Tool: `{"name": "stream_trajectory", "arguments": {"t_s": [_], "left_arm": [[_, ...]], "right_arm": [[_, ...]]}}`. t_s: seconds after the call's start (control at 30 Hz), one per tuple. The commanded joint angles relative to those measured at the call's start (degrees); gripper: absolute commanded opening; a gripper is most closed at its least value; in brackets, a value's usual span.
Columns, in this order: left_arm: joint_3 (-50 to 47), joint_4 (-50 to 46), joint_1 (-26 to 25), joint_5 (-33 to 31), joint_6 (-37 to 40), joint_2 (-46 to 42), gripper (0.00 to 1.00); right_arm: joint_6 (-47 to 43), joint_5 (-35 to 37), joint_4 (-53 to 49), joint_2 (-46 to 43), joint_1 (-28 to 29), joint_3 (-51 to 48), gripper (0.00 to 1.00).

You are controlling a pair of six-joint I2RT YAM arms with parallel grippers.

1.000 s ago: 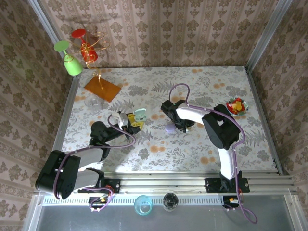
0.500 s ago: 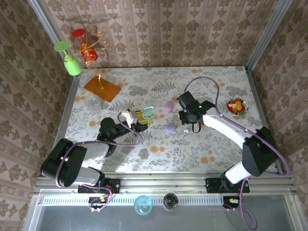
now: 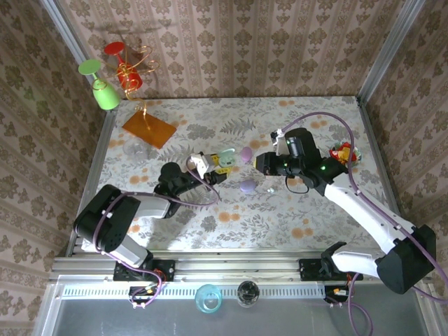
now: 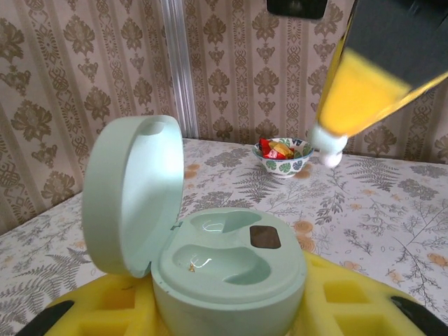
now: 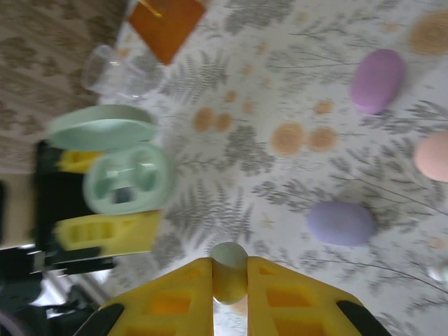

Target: Insert wireless bluetooth earbuds into charging case

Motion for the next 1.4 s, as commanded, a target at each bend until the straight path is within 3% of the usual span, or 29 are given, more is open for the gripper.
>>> {"name": "stream_trajectory", "arguments": {"t_s": [0.0,0.33,0.97,1.3,1.37], "left_arm": [[2.7,2.0,-1.4,-0.9,2.4,1.2,0.25],[5.0,2.0,-3.9,-0.5,4.5,3.5,0.23],[6.1,2.0,-5.4,-0.2,4.0,3.2,0.23],[6.2,2.1,-5.7,-0.9,3.4,2.7,0.24],[6.1,2.0,-5.7,-1.3,3.4,2.5,0.23]], "right_arm": [[3.8,-8.5,5.2,-0.2,0.2,0.6,0.16],[4.2,-10.5,8.1,4.4,3.2,4.6,0.16],[4.7,-11.1,10.6,9.3,3.5,4.2,0.16],[5.0,-10.0,10.5,10.7,3.4,3.3,0.18],[4.9,-9.8,9.9,10.4,3.4,3.4,0.22]]}}
